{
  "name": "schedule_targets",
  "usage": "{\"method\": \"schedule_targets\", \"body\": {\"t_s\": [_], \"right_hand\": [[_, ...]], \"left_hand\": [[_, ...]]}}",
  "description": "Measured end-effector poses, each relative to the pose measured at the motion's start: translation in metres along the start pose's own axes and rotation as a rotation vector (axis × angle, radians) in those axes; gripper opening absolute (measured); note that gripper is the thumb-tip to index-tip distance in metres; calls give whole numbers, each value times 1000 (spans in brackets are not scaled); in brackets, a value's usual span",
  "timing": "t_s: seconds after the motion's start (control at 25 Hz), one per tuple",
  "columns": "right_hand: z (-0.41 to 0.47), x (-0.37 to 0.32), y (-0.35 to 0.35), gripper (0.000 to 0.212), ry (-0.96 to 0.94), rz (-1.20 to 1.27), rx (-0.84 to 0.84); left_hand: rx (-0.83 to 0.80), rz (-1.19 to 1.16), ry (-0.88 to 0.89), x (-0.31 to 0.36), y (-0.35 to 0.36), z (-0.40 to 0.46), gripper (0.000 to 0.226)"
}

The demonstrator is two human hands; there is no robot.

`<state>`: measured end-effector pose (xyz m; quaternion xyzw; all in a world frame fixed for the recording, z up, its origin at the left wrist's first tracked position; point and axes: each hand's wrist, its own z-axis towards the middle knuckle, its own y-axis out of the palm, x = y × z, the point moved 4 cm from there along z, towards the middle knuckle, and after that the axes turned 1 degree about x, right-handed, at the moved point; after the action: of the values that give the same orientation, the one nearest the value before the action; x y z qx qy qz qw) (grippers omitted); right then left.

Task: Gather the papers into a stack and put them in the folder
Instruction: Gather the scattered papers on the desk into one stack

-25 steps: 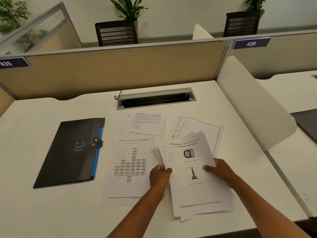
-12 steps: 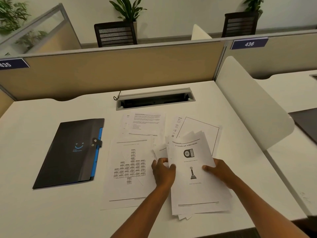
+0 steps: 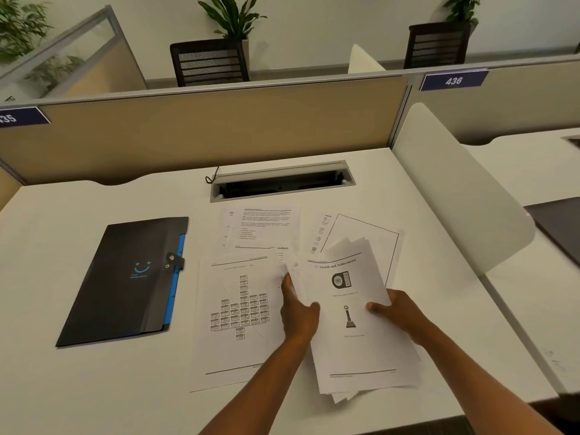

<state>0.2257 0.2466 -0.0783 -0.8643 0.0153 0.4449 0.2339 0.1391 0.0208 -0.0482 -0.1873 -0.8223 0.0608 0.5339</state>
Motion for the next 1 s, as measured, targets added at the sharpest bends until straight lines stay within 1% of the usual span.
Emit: {"method": "schedule_targets", "body": {"t_s": [0.08, 0.16, 0.24, 0.28, 0.36, 0.44, 0.48, 0.52, 0.6, 0.64, 0.68, 0.76, 0.8, 0.88, 0.96, 1.0], "right_hand": [[-1, -5, -1, 20, -27, 18, 21], [-4, -15, -2, 25, -81, 25, 80], [-7, -26, -2, 37, -129, -20, 158], [-9, -32, 0, 45, -156, -39, 184], [-11, -44, 8, 62, -205, -1, 171], [-16, -60, 22, 79, -215, 152, 79], [-18, -67, 34, 83, -191, 264, 4], [-21, -75, 47, 82, -165, 370, -89], [-29, -90, 71, 67, -159, 547, -268], [-34, -99, 81, 64, -163, 620, -320], [-37, -106, 91, 67, -163, 677, -350], [-39, -115, 106, 72, -174, 715, -373], [-38, -119, 113, 70, -176, 694, -367], [-37, -122, 130, 57, -153, 587, -321], [-34, -124, 147, 48, -159, 446, -222], [-32, -124, 156, 45, -167, 372, -161]], "left_hand": [[7, -19, 62, 13, -5, -2, 92], [-16, -63, 110, 26, -13, 4, 95], [-91, -157, 144, 38, -23, 12, 94], [-146, -231, 151, 44, -30, 15, 91], [-268, -398, 158, 58, -43, 16, 76], [-386, -542, 143, 71, -55, 13, 60], [-426, -591, 130, 76, -63, 10, 53], [-455, -621, 117, 78, -70, 9, 49], [-490, -663, 89, 77, -86, 9, 48], [-488, -675, 73, 74, -95, 11, 47], [-464, -668, 59, 70, -106, 16, 44], [-366, -610, 25, 59, -130, 28, 35], [-292, -549, 6, 51, -143, 35, 34], [-128, -382, -26, 32, -170, 52, 37], [-1, -215, -43, 14, -192, 64, 39], [28, -143, -50, 5, -200, 68, 40]]}}
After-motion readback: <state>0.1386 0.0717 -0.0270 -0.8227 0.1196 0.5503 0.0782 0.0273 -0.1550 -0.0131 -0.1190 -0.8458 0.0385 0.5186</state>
